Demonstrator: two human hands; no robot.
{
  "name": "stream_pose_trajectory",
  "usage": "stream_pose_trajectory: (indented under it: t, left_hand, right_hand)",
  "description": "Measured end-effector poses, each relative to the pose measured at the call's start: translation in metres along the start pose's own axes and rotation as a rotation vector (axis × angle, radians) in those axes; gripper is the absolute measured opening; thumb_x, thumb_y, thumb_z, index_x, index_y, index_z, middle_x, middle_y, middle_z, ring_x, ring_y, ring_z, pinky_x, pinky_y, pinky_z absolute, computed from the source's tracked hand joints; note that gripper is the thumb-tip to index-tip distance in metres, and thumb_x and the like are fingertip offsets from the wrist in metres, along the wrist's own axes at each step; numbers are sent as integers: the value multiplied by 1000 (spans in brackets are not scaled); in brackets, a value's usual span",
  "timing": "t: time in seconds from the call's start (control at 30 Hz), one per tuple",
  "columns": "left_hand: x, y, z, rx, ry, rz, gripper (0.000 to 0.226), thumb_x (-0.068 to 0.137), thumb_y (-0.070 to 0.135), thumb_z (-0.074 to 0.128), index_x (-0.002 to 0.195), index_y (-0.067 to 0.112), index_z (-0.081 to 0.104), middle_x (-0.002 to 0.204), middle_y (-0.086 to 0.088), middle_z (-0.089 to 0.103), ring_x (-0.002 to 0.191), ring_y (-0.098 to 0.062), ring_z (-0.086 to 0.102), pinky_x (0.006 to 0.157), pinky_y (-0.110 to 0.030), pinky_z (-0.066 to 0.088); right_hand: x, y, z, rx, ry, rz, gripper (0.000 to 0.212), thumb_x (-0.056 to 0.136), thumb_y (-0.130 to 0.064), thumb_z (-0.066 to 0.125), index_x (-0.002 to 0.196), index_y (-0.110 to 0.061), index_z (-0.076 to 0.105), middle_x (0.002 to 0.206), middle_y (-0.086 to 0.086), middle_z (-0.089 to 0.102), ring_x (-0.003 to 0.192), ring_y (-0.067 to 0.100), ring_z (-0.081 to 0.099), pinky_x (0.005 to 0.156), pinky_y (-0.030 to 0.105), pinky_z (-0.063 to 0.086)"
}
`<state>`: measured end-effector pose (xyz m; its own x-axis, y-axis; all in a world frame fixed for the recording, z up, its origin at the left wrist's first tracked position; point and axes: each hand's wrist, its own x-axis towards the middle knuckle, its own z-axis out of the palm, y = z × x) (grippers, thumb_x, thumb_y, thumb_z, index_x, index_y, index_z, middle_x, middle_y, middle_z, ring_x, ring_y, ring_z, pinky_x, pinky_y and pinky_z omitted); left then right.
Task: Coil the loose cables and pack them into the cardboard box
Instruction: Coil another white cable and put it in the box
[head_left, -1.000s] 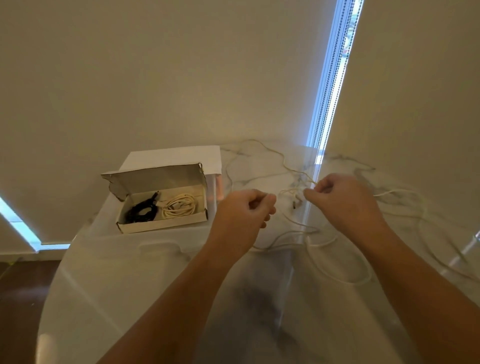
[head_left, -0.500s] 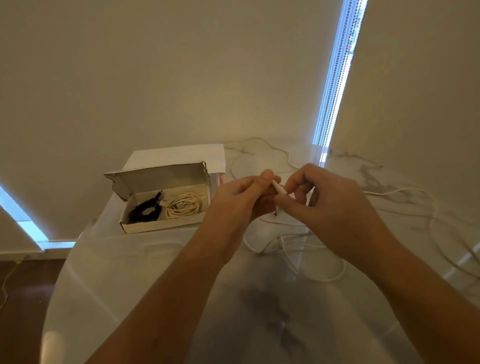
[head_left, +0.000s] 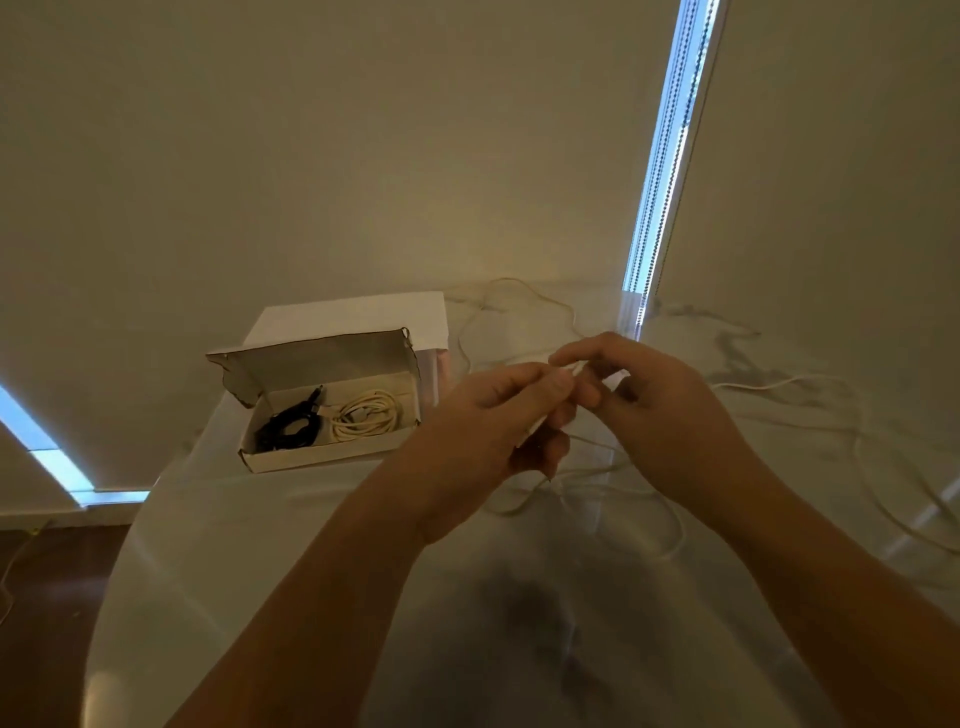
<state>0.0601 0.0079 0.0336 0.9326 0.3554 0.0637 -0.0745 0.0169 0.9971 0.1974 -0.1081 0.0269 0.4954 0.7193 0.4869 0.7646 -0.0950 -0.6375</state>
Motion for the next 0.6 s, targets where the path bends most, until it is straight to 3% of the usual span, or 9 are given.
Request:
stream_pose_trajectory:
  t: [0.13, 0.27, 0.47, 0.5, 0.6]
  left_hand:
    - [1, -4, 6, 21, 38, -4, 32, 104, 30, 46, 105, 8, 69, 78, 1, 57, 66, -12, 55, 62, -23, 48]
    - [5, -12, 6, -16, 23, -38, 33, 106, 28, 44, 109, 7, 70, 78, 1, 57, 67, -10, 50, 63, -22, 46]
    - [7, -12, 3, -491, -113, 7, 31, 105, 13, 42, 124, 0, 62, 88, -1, 56, 74, -8, 50, 68, -20, 48]
    - [7, -11, 2, -573, -110, 27, 31, 104, 13, 42, 124, 1, 61, 90, -1, 57, 75, -8, 52, 71, -20, 51]
    - [10, -10, -4, -737, -77, 74, 31, 104, 14, 43, 126, 4, 60, 96, -2, 60, 78, -7, 57, 76, -20, 54]
  right_hand:
    - [3, 6, -3, -34, 100, 73, 13, 94, -34, 60, 98, -35, 72, 93, -14, 68, 83, -2, 58, 66, 8, 36]
    - [2, 10, -9, -115, 162, 105, 14, 90, -40, 63, 97, -37, 75, 93, -17, 64, 85, -8, 54, 66, 8, 34]
    - [5, 10, -7, -32, 99, 130, 18, 94, -40, 61, 90, -25, 71, 89, -10, 67, 83, 0, 60, 67, 3, 38]
    - [6, 7, -6, 27, 60, 137, 20, 95, -38, 60, 90, -23, 71, 86, -9, 70, 83, 2, 63, 70, 6, 41]
    - [4, -4, -3, 323, -64, 185, 21, 99, -28, 56, 88, -14, 68, 77, -2, 72, 78, 13, 70, 82, 31, 58]
